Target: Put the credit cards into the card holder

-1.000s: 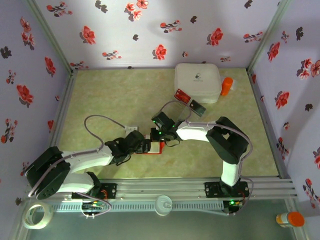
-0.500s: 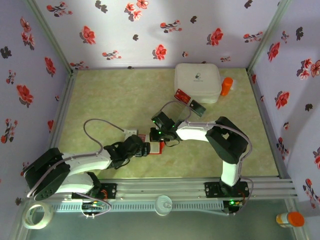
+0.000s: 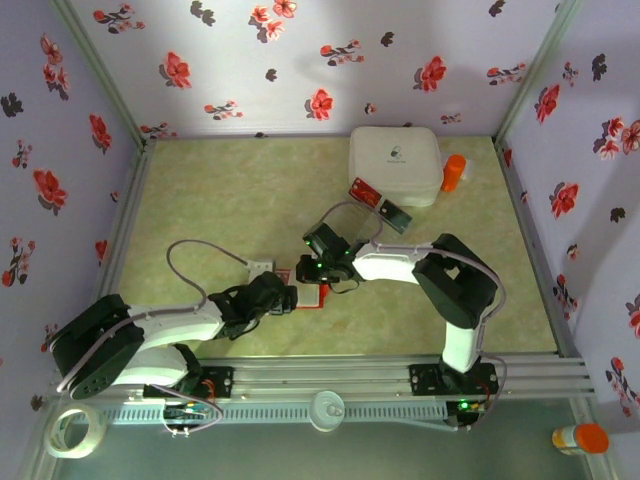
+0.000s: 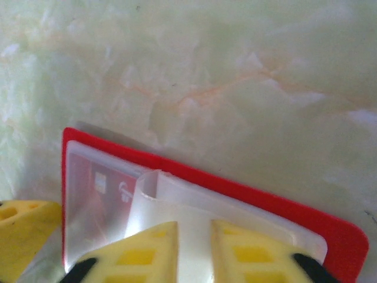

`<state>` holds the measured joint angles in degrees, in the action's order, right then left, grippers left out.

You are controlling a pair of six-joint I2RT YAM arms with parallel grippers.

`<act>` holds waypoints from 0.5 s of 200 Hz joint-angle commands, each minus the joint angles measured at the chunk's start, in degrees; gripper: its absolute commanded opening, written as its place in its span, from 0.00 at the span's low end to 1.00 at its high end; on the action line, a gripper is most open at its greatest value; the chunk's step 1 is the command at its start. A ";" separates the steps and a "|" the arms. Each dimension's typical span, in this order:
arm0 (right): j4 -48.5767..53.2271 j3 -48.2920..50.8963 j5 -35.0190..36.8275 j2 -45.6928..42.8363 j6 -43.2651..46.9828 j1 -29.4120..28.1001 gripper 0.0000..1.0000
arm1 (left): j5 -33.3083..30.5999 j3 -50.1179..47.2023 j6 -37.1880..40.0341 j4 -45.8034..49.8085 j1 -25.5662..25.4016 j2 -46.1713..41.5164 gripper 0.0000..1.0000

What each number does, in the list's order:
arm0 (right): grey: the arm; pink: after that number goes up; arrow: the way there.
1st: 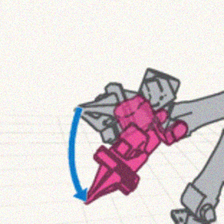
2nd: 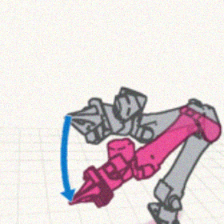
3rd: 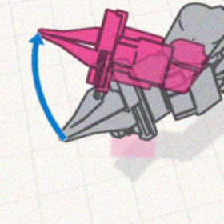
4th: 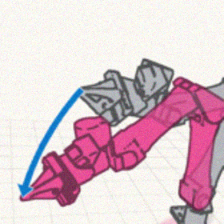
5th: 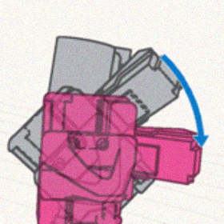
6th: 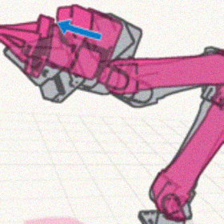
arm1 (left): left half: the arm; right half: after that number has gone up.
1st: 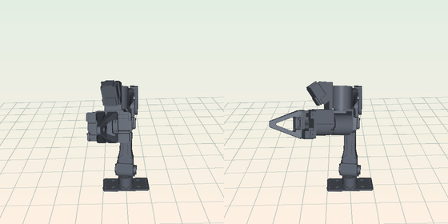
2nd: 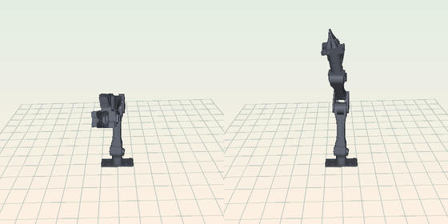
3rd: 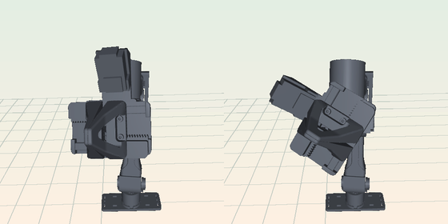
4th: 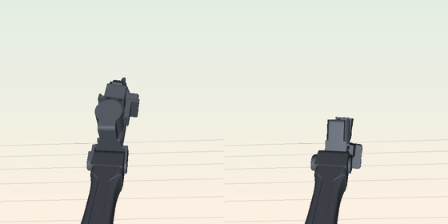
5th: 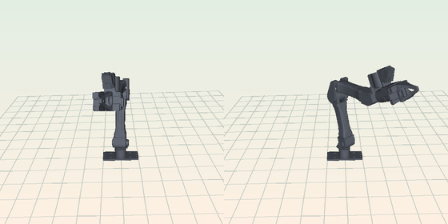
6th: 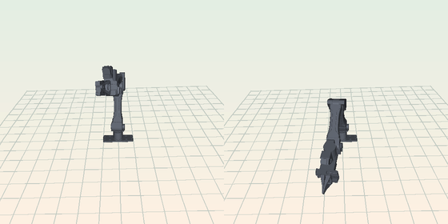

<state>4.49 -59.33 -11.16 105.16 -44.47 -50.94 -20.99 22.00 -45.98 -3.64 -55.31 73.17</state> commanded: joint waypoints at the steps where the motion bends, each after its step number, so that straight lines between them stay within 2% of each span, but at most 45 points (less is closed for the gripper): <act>1: 0.95 0.31 0.50 -4.15 -0.34 0.16 0.30 | -0.07 -1.39 -0.61 -1.28 -0.41 1.02 0.87; 27: -0.32 1.86 1.13 -5.69 -1.57 0.17 0.39 | -0.02 -1.52 -0.65 -1.54 -0.41 1.23 0.86; 100: -5.65 3.20 -0.76 -1.63 -4.96 0.20 0.51 | -0.17 -1.69 -0.44 -1.44 -0.41 0.67 0.86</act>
<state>1.50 -56.93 -11.00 101.41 -47.24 -50.94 -21.43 21.56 -45.98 -4.54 -55.31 73.17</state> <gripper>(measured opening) 0.497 0.864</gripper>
